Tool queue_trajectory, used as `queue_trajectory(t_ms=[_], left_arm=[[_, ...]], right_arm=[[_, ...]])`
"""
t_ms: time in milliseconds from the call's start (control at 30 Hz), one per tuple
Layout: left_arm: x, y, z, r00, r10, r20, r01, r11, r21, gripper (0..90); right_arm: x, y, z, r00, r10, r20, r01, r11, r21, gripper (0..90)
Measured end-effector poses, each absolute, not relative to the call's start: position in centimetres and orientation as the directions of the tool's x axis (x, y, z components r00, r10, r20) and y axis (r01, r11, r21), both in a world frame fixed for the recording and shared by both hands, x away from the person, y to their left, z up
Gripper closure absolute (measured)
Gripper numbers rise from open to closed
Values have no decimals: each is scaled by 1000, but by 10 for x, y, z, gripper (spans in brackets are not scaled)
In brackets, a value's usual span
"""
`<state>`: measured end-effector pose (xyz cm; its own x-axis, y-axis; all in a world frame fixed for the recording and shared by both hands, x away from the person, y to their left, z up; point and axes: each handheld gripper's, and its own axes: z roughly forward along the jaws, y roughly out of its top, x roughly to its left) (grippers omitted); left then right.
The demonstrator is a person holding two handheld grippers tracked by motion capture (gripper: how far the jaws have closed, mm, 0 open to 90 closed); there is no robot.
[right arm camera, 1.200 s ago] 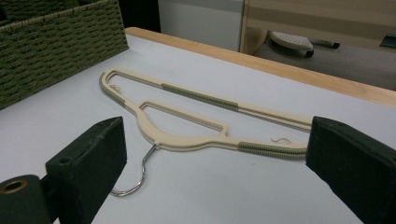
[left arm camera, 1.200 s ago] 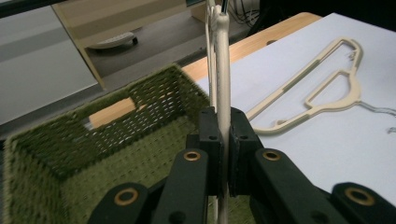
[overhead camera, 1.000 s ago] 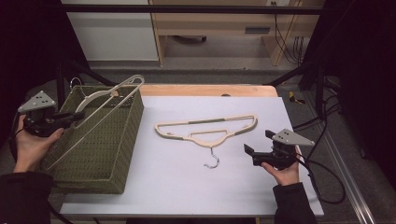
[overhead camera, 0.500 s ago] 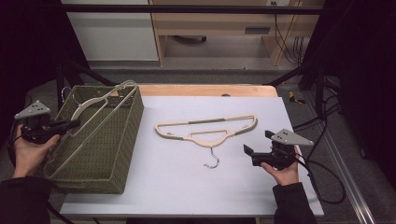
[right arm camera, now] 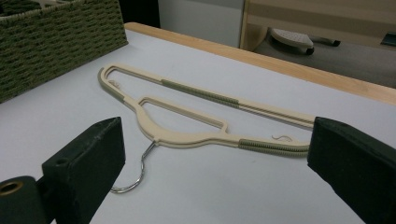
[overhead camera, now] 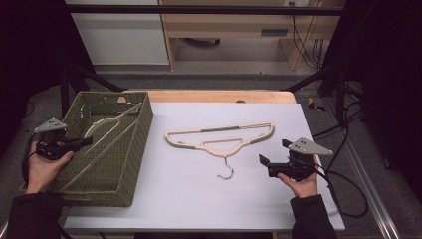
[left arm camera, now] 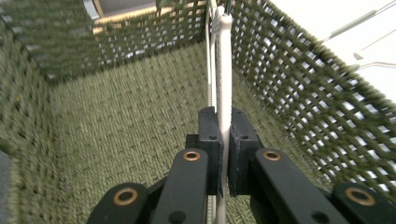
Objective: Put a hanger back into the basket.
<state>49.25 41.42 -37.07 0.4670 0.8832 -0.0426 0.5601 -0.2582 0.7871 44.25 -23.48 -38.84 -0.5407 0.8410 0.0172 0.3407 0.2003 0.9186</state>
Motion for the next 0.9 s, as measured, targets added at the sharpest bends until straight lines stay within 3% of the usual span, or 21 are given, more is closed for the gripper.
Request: queue_trajectory(t_ms=[200,500,900], left_arm=[[495,415,-379,432,900,-57,579,-229,782,845],[504,422,-379,276,961,25,645,-204,736,812],[520,431,-391,188,981,36,728,-164,666,787]], right_arm=[[443,-235,-388,-542,840,15,340,203,918,48],[443,-235,-389,-541,841,17,343,202,918,48],[443,-233,-389,-545,838,15,342,206,917,48]])
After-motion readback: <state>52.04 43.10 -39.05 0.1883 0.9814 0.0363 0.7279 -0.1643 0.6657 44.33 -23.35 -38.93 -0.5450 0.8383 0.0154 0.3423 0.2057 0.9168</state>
